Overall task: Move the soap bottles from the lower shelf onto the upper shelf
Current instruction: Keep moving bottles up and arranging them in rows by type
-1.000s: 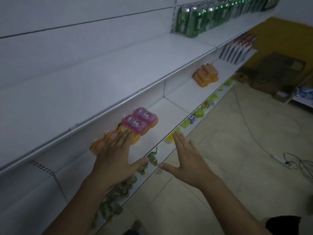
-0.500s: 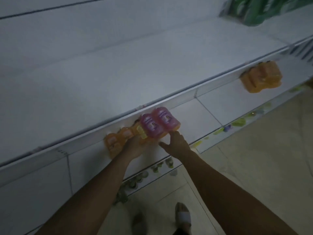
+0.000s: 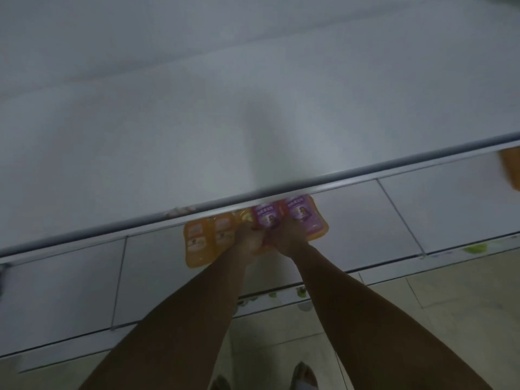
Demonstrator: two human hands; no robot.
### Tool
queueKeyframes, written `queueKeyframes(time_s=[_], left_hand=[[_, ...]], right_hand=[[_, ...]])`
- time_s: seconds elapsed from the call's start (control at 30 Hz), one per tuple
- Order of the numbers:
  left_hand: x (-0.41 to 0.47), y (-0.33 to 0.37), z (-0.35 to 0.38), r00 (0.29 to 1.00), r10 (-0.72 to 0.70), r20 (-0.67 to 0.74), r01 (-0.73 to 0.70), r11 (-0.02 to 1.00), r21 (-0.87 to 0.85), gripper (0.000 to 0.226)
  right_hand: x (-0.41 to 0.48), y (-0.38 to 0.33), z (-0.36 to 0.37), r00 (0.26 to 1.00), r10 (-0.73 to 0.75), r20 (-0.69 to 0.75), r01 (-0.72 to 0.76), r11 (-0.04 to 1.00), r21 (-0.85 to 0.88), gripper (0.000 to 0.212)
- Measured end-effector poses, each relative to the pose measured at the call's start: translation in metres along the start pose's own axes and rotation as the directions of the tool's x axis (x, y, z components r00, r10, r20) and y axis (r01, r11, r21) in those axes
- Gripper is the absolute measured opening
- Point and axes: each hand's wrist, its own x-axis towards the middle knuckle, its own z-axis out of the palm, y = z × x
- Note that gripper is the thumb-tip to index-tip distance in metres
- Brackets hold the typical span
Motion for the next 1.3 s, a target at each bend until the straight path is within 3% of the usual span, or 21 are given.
queueKeyframes(time_s=[0.1,0.23,0.37,0.47,0.57,0.63,0.77,0.9,1.07,1.3], left_hand=[[0.006,-0.006,0.002,0.999,-0.010,-0.039,0.006,0.994,-0.106,0.019],[-0.004,-0.013,-0.005,0.999,0.032,-0.038,-0.038,0.984,-0.172,0.023],[-0.046,-0.020,-0.020,0.985,0.142,-0.096,-0.160,0.963,-0.216,0.030],[-0.098,-0.032,-0.042,0.947,0.283,-0.154,-0.306,0.939,-0.154,0.035],[-0.153,-0.049,-0.069,0.895,0.372,-0.245,-0.398,0.915,-0.063,0.040],[-0.187,-0.062,-0.091,0.858,0.394,-0.330,-0.430,0.902,-0.038,0.042],[-0.255,-0.088,-0.146,0.762,0.464,-0.451,-0.526,0.850,-0.014,0.040],[-0.316,-0.088,-0.203,0.646,0.501,-0.576,-0.581,0.812,0.055,0.040],[-0.375,-0.084,-0.289,0.494,0.532,-0.687,-0.689,0.722,0.064,0.044],[-0.453,-0.098,-0.439,0.308,0.541,-0.783,-0.741,0.653,0.160,0.046]], right_hand=[[-0.012,-0.006,-0.005,0.999,-0.026,-0.037,0.026,1.000,0.015,0.079],[-0.032,-0.009,-0.011,0.997,-0.035,-0.064,0.042,0.993,0.111,0.039],[-0.087,-0.023,-0.017,0.985,-0.104,-0.136,0.137,0.955,0.263,0.039],[-0.133,-0.031,-0.006,0.960,-0.192,-0.202,0.261,0.875,0.408,0.031],[-0.181,-0.039,0.015,0.962,-0.233,-0.146,0.273,0.867,0.417,0.035],[-0.210,-0.044,0.032,0.969,-0.232,-0.084,0.245,0.866,0.436,0.041],[-0.260,-0.074,0.065,0.924,-0.377,-0.059,0.365,0.829,0.423,0.050],[-0.303,-0.131,0.094,0.877,-0.478,0.055,0.389,0.772,0.502,0.056],[-0.347,-0.221,0.138,0.750,-0.640,0.166,0.490,0.707,0.509,0.057],[-0.419,-0.348,0.243,0.584,-0.784,0.209,0.620,0.597,0.509,0.057]])
